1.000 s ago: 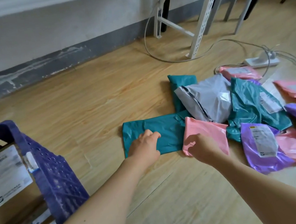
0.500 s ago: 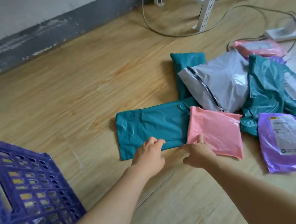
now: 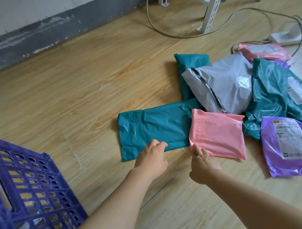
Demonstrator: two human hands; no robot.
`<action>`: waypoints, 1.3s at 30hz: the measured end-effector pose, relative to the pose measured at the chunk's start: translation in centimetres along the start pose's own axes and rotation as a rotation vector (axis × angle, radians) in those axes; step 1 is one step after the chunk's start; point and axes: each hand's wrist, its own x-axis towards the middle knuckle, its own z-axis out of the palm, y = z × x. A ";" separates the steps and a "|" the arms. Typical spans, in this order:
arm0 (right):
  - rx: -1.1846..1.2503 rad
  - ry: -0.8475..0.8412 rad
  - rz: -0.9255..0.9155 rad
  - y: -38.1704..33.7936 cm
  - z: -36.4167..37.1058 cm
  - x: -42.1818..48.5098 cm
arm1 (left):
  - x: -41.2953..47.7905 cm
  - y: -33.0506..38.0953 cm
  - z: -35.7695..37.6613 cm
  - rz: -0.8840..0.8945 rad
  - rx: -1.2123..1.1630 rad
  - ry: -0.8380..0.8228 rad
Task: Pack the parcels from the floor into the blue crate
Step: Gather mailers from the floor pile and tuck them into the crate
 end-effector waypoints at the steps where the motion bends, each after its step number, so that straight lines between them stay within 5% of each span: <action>1: -0.001 0.014 -0.001 0.1 0.0 -0.1 | -0.1 0.0 0.0 0.002 -0.001 -0.001; 14: -0.095 -0.060 0.000 0.5 -1.8 0.9 | 0.3 -0.2 0.2 -0.001 -0.031 -0.006; 22: -0.301 0.092 -0.095 -0.4 -0.9 0.7 | 0.3 -0.5 0.3 0.002 -0.033 -0.002; 39: 0.131 0.518 -0.009 -0.9 -2.5 0.4 | -0.1 -0.6 -0.2 -0.032 -0.057 0.004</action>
